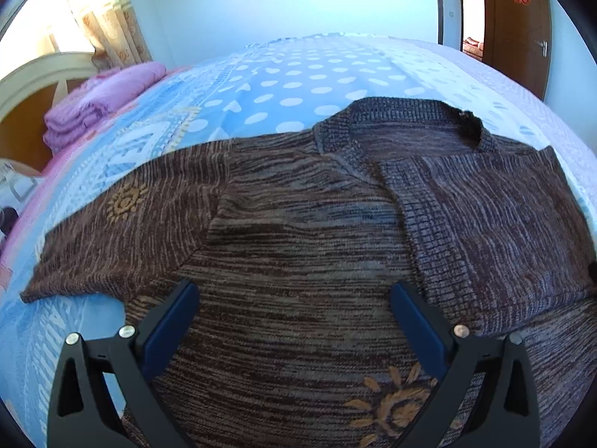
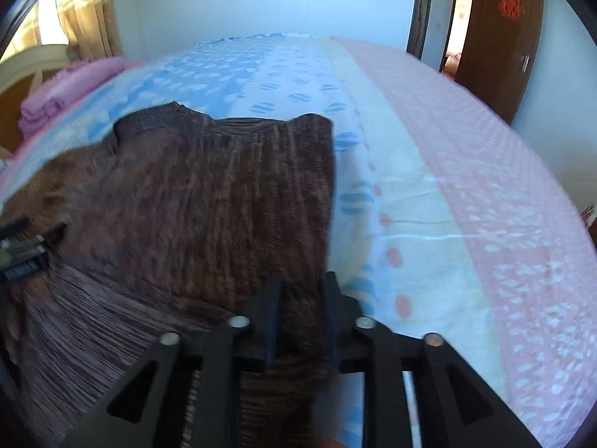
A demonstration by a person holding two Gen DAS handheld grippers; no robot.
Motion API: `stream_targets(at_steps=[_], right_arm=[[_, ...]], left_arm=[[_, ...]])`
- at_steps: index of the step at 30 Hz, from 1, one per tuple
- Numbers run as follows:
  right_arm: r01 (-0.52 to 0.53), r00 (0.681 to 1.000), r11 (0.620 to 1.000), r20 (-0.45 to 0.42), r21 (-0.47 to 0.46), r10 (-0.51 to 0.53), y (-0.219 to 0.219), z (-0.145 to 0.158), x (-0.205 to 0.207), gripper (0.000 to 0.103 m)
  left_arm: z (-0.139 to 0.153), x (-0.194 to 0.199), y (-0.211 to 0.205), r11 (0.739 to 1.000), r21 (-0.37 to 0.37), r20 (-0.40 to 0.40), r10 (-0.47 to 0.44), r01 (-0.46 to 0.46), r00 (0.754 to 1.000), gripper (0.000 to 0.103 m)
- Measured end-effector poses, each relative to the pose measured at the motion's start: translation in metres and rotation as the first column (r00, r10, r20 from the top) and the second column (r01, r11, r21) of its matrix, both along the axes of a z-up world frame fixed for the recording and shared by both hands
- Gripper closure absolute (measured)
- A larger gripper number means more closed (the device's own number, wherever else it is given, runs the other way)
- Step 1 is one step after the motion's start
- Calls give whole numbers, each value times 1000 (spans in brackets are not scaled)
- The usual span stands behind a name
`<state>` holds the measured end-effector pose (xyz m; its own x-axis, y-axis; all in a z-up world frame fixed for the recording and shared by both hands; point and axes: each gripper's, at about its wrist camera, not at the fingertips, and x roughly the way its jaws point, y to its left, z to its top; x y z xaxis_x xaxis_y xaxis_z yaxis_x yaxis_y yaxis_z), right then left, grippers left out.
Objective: Fold small clothes
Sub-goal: 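Grasp the sweater sleeve nearest the left tool with the left tool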
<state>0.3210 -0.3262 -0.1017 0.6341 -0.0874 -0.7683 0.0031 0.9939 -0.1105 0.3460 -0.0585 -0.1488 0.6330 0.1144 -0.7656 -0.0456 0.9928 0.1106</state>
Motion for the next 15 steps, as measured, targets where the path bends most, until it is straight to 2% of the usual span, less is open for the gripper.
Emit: stream_targets(at_steps=[1, 3, 4, 6, 8, 10, 13, 14, 15], right_arm=[[17, 1000, 1000, 0, -12, -17, -3, 2, -2, 63], [42, 999, 999, -7, 8, -42, -9, 11, -7, 63], [40, 999, 999, 22, -12, -40, -6, 19, -12, 63], [0, 997, 999, 81, -32, 3, 8, 31, -18, 61], [-74, 993, 997, 90, 33, 71, 26, 35, -16, 61], [-123, 991, 987, 66, 101, 116, 43, 32, -10, 61], [-152, 988, 987, -1, 44, 152, 69, 7, 6, 61], [-134, 991, 989, -20, 63, 136, 67, -3, 9, 60], [-119, 993, 990, 5, 81, 119, 63, -4, 7, 59]], left_arm=[[0, 0, 8, 1000, -12, -11, 19, -19, 1000, 0], [0, -3, 24, 998, -34, -18, 48, -49, 999, 0], [1, -5, 33, 997, -54, -18, 53, -53, 998, 0], [2, -6, 48, 995, -69, -21, 69, -70, 997, 0], [3, -8, 59, 994, -71, -16, 81, -82, 997, 0], [4, -11, 71, 991, -88, -11, 100, -100, 995, 0], [8, -18, 91, 985, -114, -7, 128, -128, 992, 0], [10, -21, 99, 984, -111, -4, 138, -137, 990, 0], [12, -25, 110, 983, -103, 5, 151, -150, 989, 0]])
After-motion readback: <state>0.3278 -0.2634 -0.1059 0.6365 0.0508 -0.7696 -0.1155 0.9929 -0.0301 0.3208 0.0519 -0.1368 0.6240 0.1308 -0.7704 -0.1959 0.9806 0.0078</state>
